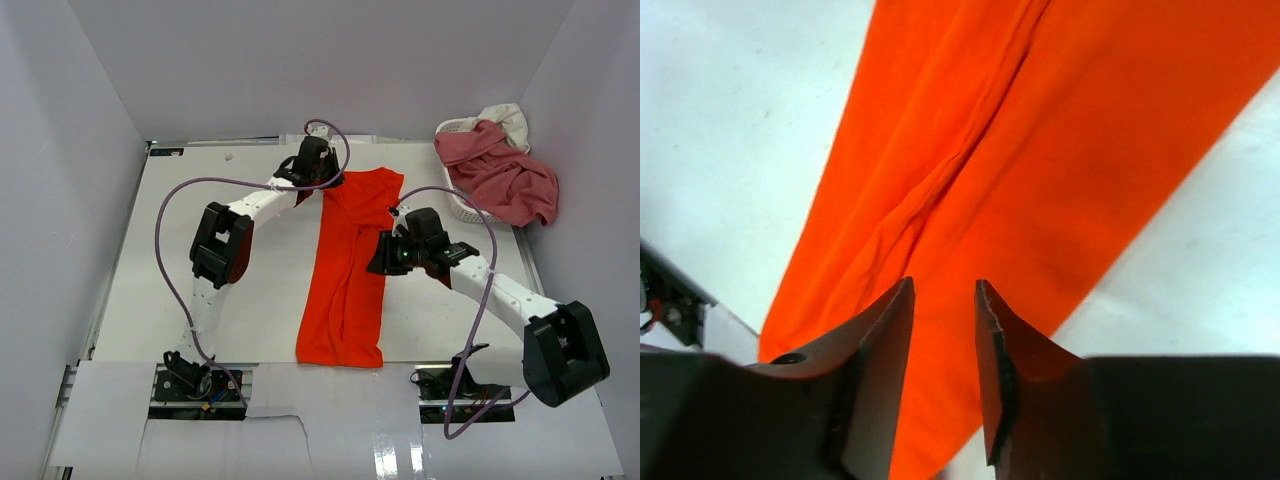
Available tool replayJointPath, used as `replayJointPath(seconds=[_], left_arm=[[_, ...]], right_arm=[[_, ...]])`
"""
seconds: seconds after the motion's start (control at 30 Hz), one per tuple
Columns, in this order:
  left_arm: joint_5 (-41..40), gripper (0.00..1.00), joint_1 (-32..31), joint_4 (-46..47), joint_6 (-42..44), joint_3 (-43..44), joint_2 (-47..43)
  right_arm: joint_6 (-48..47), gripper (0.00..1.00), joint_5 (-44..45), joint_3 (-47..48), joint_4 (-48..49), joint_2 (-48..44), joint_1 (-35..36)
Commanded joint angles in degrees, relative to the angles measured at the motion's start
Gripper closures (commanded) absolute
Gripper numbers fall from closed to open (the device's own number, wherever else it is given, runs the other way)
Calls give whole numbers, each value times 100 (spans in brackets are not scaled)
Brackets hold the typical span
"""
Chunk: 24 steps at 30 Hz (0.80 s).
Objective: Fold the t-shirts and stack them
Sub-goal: Rotate the tshirt 90 degrees
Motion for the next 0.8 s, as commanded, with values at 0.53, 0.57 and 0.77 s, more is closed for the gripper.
replayJointPath(seconds=[0.53,0.57,0.77], left_arm=[[470,100,237,355,137,1100,1556],[418,100,263,399,93,1179,1635],[216,100,378,479,-30,1820,2154]], right_arm=[[808,62,573,-1002,-338,-1039,1163],[834,62,582,-1054,-320,-1004,1225],[1089,68,678,-1362,-30,-591,1612]])
